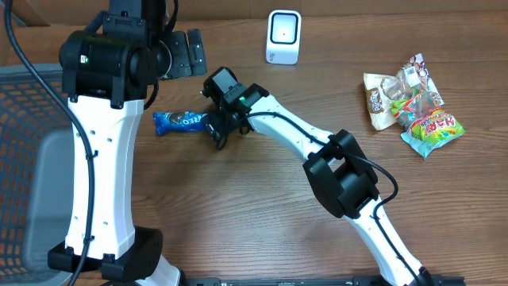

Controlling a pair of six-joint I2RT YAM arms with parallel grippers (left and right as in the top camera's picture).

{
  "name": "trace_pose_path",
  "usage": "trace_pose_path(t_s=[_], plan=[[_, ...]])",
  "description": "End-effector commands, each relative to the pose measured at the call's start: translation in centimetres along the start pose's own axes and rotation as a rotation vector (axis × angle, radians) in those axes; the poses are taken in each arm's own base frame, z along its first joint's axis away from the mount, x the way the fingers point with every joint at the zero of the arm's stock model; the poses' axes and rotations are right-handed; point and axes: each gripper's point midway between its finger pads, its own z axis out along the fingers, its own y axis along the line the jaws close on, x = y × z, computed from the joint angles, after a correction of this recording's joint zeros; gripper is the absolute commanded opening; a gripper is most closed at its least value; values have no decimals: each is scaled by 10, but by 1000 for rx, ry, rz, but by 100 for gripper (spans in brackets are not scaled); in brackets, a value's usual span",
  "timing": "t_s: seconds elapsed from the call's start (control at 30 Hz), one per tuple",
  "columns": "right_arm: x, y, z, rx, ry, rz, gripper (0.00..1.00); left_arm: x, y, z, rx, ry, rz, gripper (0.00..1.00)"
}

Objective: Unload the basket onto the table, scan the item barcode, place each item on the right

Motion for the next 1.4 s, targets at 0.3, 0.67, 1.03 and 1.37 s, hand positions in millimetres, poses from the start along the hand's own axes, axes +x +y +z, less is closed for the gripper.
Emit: trace_pose_path(t_s=[0.3,0.67,1.03,1.37], plan=[[-23,8,18,-25,-121,-283,100,-1,2,1,-12,-5,19,100],[20,36,26,-184,22,-279,24,-1,2,1,-12,-5,19,100],[73,52,-22,-301,289,-146,11,-1,2,1,-12,-5,19,100],[147,-8,-95,-134,710,355,35,-1,2,1,-12,-5,19,100]])
